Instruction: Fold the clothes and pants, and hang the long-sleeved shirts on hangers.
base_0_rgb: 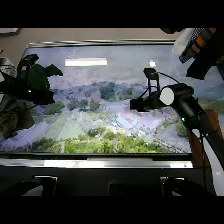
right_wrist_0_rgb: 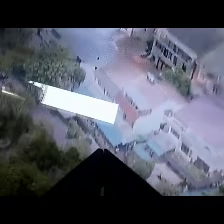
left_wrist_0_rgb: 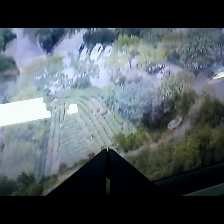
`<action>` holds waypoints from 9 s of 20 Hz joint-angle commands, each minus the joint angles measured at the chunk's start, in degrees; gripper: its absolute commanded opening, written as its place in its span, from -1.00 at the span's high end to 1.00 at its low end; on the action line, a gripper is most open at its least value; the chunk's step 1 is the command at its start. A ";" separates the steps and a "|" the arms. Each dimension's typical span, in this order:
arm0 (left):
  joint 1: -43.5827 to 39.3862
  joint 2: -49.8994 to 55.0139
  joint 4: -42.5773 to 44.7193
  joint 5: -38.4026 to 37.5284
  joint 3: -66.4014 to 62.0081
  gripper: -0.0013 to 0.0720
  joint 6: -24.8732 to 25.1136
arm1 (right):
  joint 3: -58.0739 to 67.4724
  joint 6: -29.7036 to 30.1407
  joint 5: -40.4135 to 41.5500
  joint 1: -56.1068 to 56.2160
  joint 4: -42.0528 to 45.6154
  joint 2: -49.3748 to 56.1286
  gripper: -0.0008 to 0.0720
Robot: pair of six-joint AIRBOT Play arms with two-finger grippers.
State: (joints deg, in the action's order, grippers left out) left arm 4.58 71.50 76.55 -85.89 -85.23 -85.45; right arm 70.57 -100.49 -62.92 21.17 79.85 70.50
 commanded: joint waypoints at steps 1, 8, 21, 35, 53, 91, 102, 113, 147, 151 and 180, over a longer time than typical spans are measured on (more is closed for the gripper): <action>-0.02 0.26 0.04 0.04 0.02 0.67 -0.11 | 0.07 0.00 0.48 0.04 0.09 -0.02 0.89; 8.17 0.98 17.59 7.23 5.01 -1.00 -11.65 | 0.07 -0.07 0.48 0.04 -0.85 -0.02 0.89; 42.60 8.76 17.53 36.89 16.68 -1.00 -19.61 | 0.07 -1.36 -0.13 0.04 -4.17 -0.02 0.09; 35.60 16.59 -7.19 27.69 16.52 0.93 -9.44 | 0.07 -6.21 -0.37 0.04 -4.50 -0.28 0.10; -34.07 16.70 -25.14 42.73 16.52 0.93 -25.73 | -0.59 -7.58 -16.41 -20.24 11.76 -15.19 0.20; 39.30 -13.09 -11.98 7.82 31.76 -0.61 -5.62 | -19.63 30.29 13.75 -14.51 -50.14 16.55 0.89; 45.31 -2.60 -23.32 25.88 44.02 -0.60 4.42 | -19.63 28.37 8.20 -15.30 -44.24 10.01 0.89; 41.83 4.85 -26.56 39.06 44.02 -0.42 6.21 | -19.63 27.15 5.40 -15.30 -44.15 8.07 0.89; 25.49 -30.38 -8.59 28.02 -4.46 0.93 -9.75 | 30.36 -5.81 -5.88 -15.30 8.92 -23.50 0.90; 16.00 -21.40 -11.85 24.96 7.58 0.93 -4.44 | 30.32 -8.41 -20.31 -15.30 6.16 -5.03 0.89; 3.91 6.86 -11.61 30.69 25.14 0.92 -2.97 | -2.27 8.37 -16.26 -38.32 -30.67 19.85 -0.27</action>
State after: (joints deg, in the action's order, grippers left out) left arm 8.51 78.32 64.88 -55.02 -60.12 -88.47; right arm 80.09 -95.92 -85.47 -17.06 57.60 93.43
